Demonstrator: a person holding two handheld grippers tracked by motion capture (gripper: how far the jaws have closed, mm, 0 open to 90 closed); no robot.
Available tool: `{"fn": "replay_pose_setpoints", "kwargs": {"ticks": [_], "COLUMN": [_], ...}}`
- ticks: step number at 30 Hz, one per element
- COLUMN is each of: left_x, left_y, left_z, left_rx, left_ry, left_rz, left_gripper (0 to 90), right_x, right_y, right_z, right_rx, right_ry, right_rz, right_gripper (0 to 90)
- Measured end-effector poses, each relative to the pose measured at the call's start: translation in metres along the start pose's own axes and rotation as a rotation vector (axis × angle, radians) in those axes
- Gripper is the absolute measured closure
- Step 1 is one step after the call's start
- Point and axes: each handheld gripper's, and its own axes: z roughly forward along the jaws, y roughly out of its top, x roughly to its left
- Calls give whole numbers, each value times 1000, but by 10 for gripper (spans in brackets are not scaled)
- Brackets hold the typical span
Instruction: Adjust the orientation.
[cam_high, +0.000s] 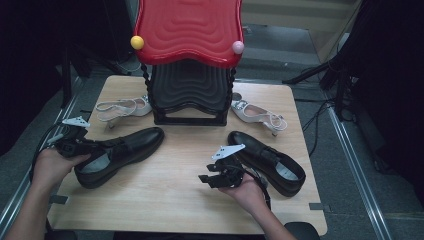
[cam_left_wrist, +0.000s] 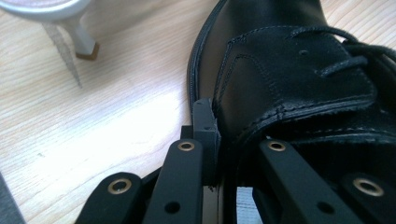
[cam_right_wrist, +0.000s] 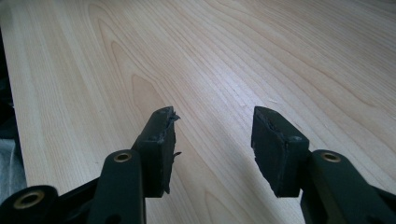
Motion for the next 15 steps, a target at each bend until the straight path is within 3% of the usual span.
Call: {"fn": "replay_pose_setpoints", "kwargs": {"ticks": [7, 15], "left_x": [-22, -54], "left_y": [10, 29], "left_z": [0, 20], "left_rx": [-18, -22], "left_ry": [-41, -59], "left_rz": [19, 32], "left_gripper": [840, 839], "right_x": [-1, -1], "right_y": [0, 0], "right_z": [-3, -4], "right_rx": [-9, -16], "right_ry": [-3, -10], "right_rz": [3, 6], "right_gripper": [505, 507]}}
